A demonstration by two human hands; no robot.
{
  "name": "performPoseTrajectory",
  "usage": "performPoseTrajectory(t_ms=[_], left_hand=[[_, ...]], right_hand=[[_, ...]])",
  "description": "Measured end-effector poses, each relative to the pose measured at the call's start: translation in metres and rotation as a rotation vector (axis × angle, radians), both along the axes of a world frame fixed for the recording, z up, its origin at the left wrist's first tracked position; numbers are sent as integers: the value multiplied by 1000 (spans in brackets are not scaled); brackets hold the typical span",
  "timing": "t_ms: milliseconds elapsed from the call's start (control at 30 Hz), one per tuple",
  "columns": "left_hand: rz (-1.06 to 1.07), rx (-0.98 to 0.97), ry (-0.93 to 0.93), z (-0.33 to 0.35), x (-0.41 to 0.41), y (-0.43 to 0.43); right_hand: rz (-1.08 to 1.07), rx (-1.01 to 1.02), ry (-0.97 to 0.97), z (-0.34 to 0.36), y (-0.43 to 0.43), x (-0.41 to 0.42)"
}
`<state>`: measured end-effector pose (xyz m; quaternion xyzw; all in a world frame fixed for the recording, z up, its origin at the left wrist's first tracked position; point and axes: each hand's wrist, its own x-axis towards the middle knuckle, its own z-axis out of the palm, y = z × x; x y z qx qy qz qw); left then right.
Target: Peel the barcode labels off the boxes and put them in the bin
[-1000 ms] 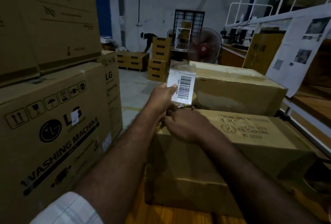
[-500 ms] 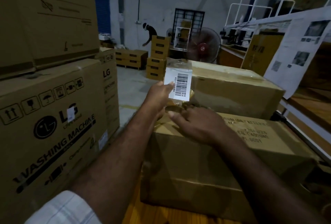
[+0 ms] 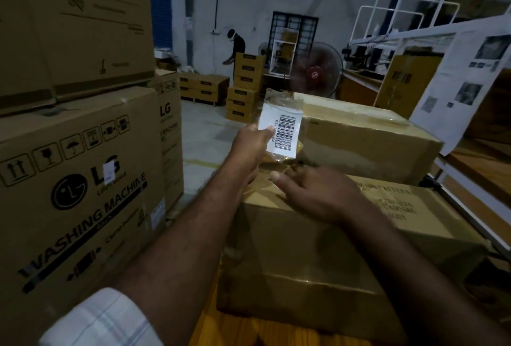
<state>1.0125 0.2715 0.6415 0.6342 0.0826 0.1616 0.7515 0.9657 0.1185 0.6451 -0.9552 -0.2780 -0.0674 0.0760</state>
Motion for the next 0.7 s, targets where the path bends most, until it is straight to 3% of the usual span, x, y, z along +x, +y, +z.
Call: performPoseTrajectory(t_ms=[100, 300, 600, 700], left_hand=[[31, 94, -18, 2, -3, 4], [37, -20, 2, 2, -4, -1], [38, -60, -9, 3, -5, -2], [32, -52, -17, 1, -4, -5]], right_hand=[[79, 13, -91, -9, 23, 7], [176, 18, -78, -8, -19, -37], [48, -24, -113, -7, -45, -50], [-55, -128, -120, -10, -29, -31]])
